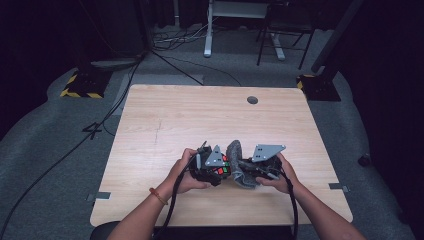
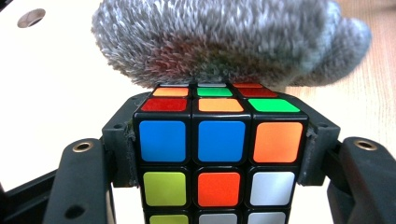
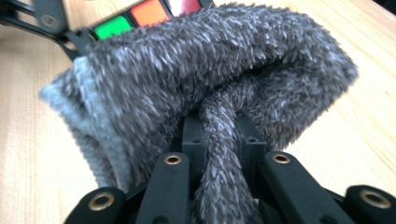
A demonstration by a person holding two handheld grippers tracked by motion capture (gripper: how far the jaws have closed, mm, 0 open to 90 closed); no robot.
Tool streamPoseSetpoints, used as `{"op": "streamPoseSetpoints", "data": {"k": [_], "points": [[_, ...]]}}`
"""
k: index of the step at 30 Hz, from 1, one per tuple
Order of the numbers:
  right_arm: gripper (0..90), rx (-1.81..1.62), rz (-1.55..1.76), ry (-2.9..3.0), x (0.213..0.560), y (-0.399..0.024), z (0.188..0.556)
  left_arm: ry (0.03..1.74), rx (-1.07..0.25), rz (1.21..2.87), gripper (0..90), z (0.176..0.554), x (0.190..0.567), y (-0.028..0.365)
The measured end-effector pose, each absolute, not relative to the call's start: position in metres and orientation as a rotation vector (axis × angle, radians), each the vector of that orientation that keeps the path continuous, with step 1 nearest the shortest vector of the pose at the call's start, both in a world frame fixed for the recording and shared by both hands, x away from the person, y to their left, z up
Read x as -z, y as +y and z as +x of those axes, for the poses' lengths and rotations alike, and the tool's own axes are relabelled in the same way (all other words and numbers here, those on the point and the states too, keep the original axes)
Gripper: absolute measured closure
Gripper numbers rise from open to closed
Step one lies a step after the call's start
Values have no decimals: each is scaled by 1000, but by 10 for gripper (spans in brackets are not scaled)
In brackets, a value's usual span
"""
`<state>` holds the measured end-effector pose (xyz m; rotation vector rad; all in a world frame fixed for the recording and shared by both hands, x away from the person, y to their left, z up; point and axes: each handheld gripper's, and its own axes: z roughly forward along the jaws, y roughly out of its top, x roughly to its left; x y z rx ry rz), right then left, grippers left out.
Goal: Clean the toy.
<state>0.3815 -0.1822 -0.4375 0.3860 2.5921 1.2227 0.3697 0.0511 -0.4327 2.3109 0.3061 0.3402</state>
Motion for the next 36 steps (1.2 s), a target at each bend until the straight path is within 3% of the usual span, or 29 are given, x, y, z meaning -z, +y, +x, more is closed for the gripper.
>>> {"op": "streamPoseSetpoints", "data": {"k": [9, 22, 36], "points": [[781, -1341, 224, 2524, 417, -169, 354, 264, -303, 2341, 337, 366, 440, 38], [781, -1222, 397, 2556, 431, -186, 382, 280, -336, 2264, 337, 363, 421, 57], [780, -1346, 239, 2510, 412, -174, 355, 226, -331, 2341, 337, 359, 433, 40]]}}
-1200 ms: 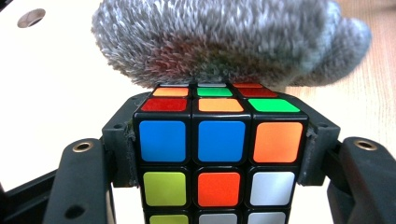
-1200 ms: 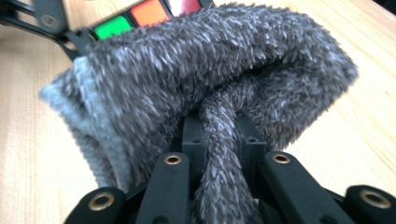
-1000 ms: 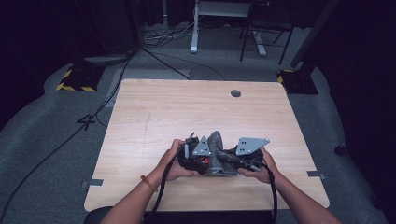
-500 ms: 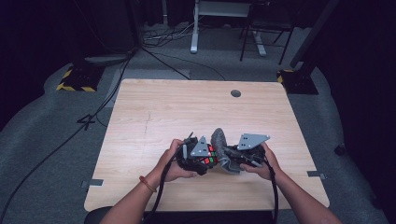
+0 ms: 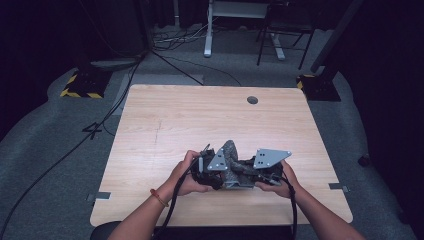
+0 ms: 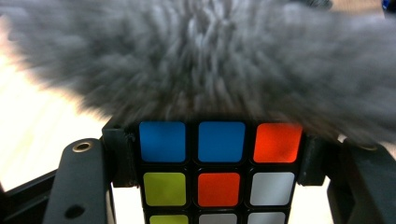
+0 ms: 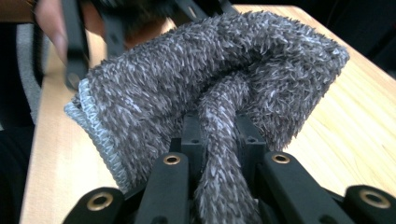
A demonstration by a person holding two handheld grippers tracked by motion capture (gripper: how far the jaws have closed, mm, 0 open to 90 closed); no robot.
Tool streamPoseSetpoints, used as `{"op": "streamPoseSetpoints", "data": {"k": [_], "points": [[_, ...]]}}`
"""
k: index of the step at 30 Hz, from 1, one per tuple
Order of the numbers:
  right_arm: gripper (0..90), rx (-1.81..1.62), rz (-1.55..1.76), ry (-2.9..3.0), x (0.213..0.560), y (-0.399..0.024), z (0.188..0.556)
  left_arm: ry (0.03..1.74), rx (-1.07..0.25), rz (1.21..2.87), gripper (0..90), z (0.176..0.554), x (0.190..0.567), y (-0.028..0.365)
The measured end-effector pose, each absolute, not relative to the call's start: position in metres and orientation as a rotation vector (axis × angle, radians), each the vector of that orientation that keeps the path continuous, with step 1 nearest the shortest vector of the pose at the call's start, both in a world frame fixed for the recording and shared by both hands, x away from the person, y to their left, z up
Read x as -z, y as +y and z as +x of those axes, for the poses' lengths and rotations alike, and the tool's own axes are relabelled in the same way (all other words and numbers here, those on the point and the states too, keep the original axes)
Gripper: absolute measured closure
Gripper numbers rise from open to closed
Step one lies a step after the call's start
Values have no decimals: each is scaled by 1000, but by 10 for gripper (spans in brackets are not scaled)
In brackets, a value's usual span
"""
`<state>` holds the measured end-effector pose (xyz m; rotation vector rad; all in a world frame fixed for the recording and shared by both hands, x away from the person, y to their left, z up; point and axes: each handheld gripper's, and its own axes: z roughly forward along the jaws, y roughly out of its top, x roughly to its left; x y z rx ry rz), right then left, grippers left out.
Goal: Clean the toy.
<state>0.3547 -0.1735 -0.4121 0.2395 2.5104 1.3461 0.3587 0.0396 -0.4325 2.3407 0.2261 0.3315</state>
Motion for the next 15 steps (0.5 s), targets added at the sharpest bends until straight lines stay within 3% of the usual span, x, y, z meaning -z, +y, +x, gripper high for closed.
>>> {"op": "streamPoseSetpoints", "data": {"k": [15], "points": [[778, -1193, 328, 2554, 430, -183, 378, 266, -361, 2283, 337, 361, 421, 56]]}}
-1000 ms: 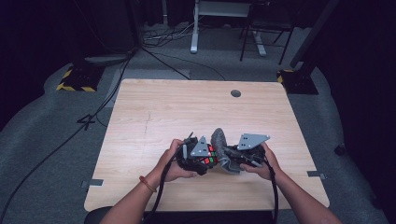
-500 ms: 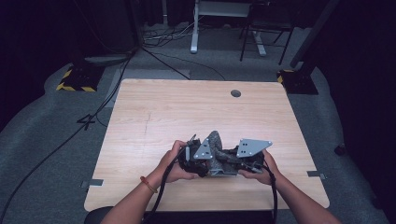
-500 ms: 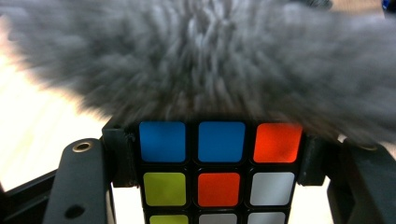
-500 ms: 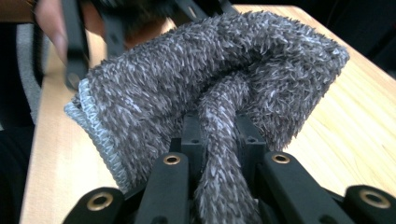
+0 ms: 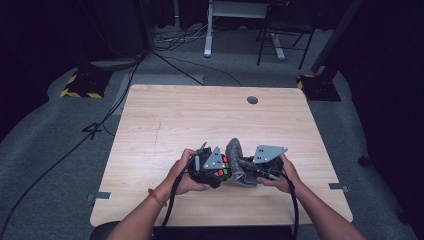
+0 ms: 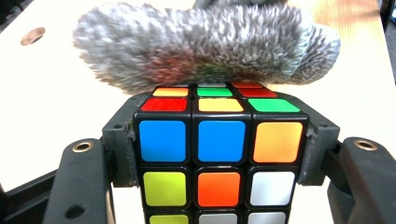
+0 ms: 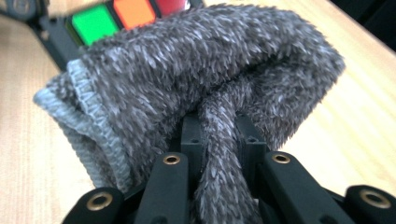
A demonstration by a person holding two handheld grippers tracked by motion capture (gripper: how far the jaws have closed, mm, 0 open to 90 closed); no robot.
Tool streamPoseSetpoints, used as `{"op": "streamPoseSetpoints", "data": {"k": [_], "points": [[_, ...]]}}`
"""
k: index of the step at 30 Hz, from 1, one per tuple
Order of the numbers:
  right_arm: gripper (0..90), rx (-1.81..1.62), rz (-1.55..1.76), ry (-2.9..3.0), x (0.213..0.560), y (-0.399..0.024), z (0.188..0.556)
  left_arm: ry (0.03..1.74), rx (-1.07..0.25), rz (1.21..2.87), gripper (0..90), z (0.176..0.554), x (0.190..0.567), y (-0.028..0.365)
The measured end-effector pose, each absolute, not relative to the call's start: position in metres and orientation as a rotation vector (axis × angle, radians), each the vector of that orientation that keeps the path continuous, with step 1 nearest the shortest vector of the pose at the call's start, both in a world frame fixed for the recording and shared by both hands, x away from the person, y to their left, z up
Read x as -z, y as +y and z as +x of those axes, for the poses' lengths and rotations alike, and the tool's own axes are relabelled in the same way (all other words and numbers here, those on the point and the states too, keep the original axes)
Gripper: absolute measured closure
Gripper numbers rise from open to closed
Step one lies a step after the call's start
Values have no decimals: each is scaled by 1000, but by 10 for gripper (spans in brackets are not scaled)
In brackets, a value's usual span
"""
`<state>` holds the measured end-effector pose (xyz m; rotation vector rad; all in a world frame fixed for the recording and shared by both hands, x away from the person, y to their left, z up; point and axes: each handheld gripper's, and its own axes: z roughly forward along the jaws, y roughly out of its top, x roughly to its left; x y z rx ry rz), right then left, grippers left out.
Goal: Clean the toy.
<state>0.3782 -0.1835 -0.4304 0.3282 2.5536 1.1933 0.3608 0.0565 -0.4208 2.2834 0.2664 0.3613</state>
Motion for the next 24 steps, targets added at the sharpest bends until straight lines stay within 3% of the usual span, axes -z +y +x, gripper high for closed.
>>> {"op": "streamPoseSetpoints", "data": {"k": [15, 24], "points": [[775, -1328, 202, 2507, 413, -173, 352, 239, -334, 2334, 337, 359, 433, 41], [775, -1290, 313, 2535, 421, -180, 368, 245, -358, 2320, 337, 358, 428, 46]]}}
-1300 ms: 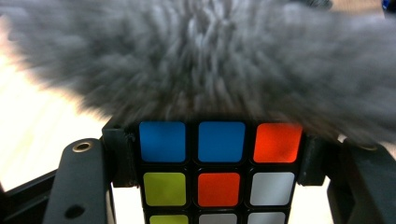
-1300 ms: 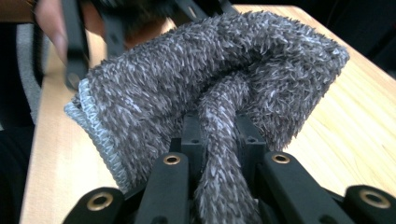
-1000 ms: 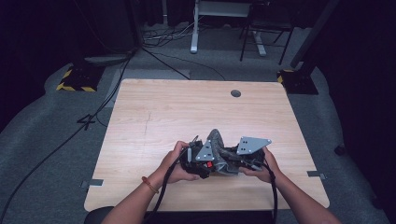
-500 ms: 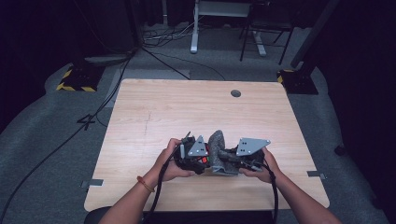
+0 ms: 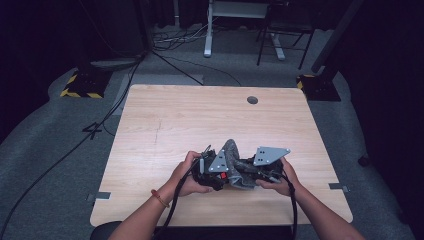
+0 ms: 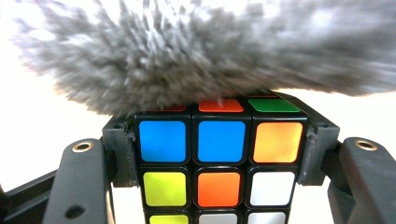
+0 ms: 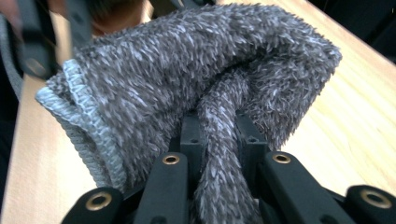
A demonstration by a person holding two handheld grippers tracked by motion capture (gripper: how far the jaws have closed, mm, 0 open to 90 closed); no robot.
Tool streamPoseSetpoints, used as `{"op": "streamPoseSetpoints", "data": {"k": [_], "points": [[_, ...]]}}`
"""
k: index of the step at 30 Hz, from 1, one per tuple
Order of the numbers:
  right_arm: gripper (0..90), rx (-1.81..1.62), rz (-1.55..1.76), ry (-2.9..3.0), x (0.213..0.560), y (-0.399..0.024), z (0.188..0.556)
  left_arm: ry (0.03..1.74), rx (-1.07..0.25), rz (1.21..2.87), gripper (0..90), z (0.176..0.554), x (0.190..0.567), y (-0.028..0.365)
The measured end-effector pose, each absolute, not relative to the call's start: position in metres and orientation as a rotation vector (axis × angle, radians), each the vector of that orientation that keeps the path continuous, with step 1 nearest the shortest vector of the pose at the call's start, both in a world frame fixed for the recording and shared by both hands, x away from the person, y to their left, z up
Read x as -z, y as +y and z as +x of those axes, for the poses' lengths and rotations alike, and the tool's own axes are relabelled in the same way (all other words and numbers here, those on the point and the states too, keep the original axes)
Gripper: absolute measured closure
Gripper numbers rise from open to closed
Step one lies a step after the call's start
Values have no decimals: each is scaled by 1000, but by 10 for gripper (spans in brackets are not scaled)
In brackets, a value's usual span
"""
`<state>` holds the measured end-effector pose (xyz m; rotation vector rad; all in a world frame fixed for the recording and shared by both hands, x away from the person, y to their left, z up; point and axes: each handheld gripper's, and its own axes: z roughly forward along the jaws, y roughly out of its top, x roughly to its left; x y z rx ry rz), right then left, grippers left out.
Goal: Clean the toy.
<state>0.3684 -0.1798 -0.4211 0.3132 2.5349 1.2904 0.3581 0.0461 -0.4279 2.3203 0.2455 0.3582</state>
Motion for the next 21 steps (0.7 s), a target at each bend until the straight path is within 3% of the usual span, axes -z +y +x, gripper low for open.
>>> {"op": "streamPoseSetpoints", "data": {"k": [11, 21], "points": [[775, -1095, 388, 2588, 443, -184, 389, 264, -319, 2200, 337, 358, 416, 61], [775, -1394, 416, 2603, 437, -190, 386, 232, -332, 2191, 333, 354, 421, 56]]}}
